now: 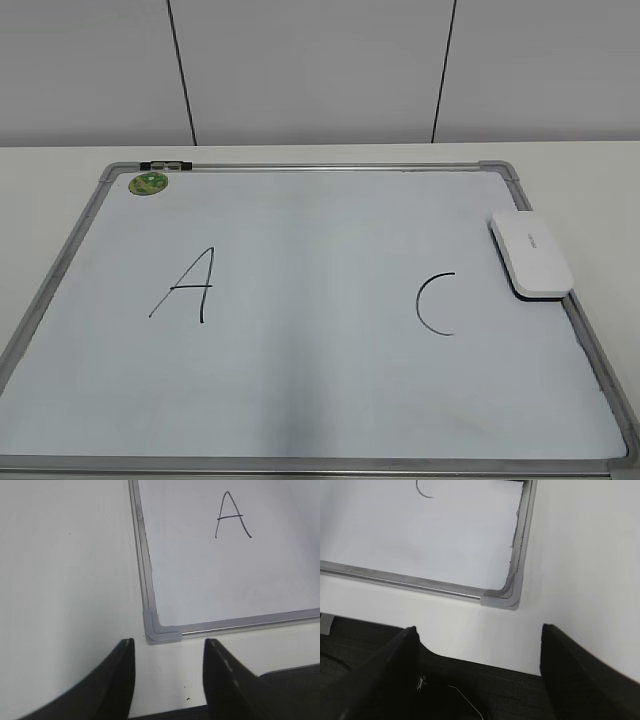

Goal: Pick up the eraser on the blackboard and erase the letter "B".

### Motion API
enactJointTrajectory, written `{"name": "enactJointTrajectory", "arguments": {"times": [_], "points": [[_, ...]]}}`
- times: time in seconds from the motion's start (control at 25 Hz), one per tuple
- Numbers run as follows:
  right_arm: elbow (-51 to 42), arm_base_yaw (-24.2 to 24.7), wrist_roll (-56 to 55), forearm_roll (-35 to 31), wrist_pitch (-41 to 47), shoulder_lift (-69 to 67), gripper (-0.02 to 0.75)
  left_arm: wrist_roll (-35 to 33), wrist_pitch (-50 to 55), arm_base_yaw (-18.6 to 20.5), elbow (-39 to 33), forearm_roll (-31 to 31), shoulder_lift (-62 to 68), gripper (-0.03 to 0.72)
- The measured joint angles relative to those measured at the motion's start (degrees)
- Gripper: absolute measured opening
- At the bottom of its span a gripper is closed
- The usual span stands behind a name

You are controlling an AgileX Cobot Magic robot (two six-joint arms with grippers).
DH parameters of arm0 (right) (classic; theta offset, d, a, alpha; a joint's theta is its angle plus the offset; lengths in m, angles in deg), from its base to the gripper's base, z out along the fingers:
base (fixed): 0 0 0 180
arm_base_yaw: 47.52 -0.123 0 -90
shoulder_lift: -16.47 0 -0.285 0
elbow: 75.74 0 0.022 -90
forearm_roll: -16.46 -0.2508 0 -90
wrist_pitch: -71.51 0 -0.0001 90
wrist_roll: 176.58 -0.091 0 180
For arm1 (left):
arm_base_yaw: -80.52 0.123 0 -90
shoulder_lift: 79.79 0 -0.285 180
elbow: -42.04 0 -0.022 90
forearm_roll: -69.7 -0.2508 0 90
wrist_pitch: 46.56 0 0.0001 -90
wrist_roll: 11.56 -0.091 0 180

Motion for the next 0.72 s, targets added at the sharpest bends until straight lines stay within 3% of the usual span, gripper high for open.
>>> {"name": "enactJointTrajectory", "arguments": {"times": [0.72], "points": [[-0.03,0.0,7.94,-2.87,0.0,0.0,0.555,-0.09,-0.1,0.0,0.0,0.09,0.0,0.305]]}}
